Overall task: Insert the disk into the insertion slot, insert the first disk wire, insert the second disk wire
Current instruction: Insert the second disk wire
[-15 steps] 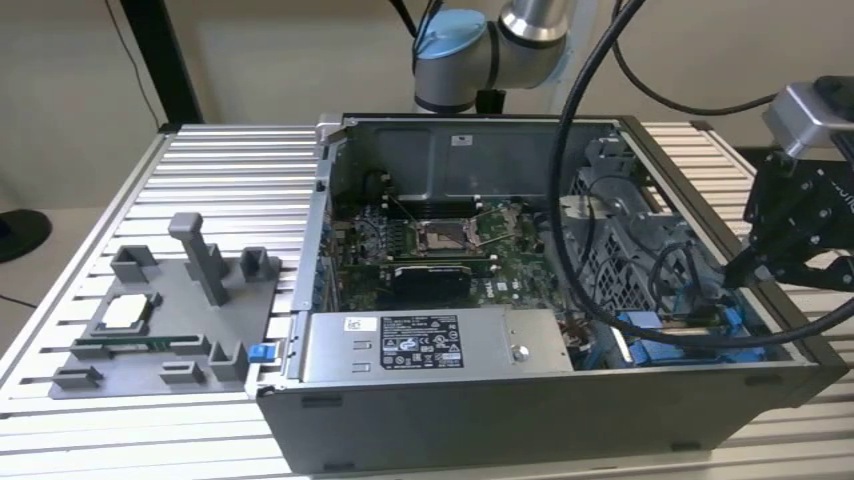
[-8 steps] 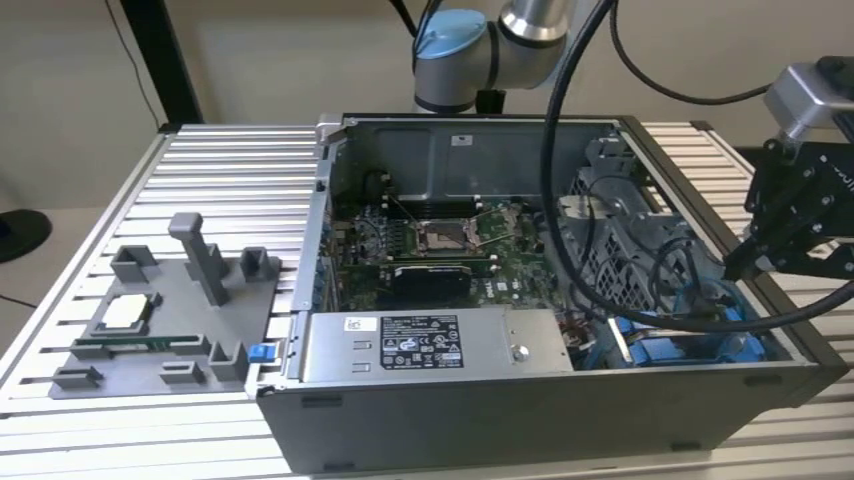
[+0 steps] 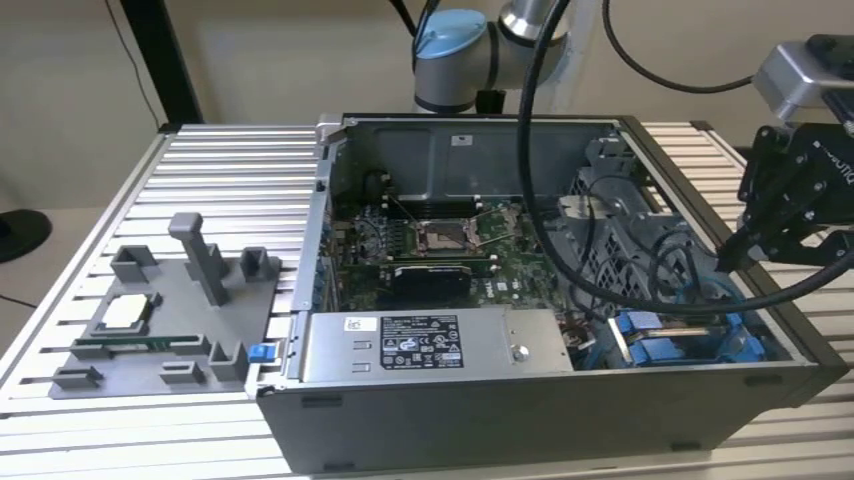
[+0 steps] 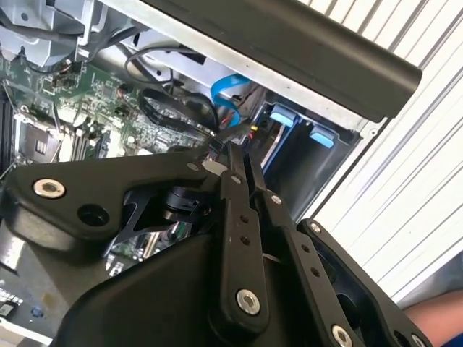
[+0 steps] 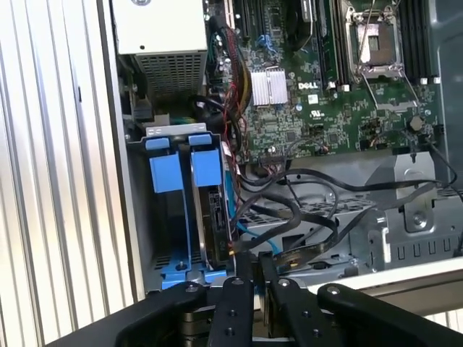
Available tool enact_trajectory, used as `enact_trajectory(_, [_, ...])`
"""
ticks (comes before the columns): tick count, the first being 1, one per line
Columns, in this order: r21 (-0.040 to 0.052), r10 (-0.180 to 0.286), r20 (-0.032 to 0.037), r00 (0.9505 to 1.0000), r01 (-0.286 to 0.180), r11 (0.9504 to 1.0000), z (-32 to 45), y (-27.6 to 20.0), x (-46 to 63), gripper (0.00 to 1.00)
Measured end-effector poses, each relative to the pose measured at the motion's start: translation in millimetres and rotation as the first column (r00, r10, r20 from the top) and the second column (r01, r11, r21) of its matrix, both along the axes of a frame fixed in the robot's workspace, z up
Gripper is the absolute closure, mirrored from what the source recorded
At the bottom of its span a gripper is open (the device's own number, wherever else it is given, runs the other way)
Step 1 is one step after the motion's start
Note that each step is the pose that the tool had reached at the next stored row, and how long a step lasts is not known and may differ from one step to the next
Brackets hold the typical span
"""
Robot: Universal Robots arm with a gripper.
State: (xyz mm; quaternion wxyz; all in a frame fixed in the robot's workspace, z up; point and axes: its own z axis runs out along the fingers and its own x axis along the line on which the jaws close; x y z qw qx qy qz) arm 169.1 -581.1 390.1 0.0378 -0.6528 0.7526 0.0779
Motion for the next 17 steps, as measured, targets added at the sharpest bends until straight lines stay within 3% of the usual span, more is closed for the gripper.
enact_trajectory(17, [0.0001,-0.011,0.0000,0.9999,0.011,0.9999,5.3,3.8,-30.3,1.00])
